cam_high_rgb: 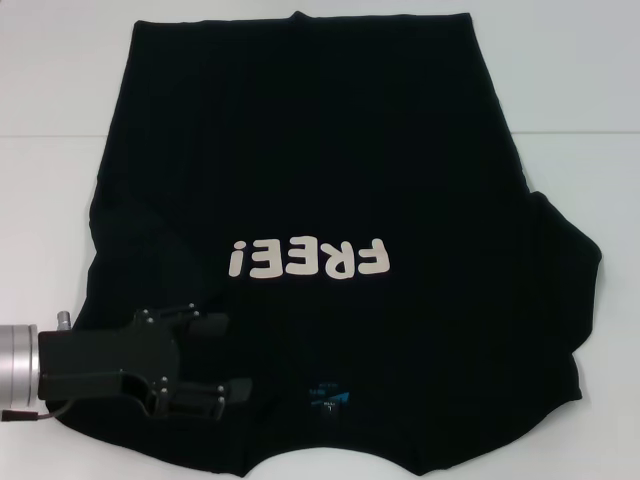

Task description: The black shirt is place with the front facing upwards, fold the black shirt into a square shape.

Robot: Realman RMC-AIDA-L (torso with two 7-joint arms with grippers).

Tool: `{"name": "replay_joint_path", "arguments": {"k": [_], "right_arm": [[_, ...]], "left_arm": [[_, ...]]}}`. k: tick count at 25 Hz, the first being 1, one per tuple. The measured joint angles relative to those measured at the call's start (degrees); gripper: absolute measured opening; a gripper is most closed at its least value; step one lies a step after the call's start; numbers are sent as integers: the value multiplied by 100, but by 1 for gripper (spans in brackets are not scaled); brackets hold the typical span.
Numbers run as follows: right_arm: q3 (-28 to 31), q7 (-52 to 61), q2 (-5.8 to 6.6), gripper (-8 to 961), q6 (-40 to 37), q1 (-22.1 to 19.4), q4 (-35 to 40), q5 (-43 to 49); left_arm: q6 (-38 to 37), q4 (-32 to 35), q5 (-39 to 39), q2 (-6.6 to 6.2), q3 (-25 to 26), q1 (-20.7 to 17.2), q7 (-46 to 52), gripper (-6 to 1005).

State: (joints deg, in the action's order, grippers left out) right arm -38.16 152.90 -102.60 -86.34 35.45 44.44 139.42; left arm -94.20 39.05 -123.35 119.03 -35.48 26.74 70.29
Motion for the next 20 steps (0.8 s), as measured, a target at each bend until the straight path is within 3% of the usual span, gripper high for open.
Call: {"name": "replay_joint_path", "arguments": {"k": [20], "right_arm": [[-275,46,-342,927,1329,864,-1183,857]], "left_arm": [[-40,-43,2,6,-3,-18,-1,919]]}}
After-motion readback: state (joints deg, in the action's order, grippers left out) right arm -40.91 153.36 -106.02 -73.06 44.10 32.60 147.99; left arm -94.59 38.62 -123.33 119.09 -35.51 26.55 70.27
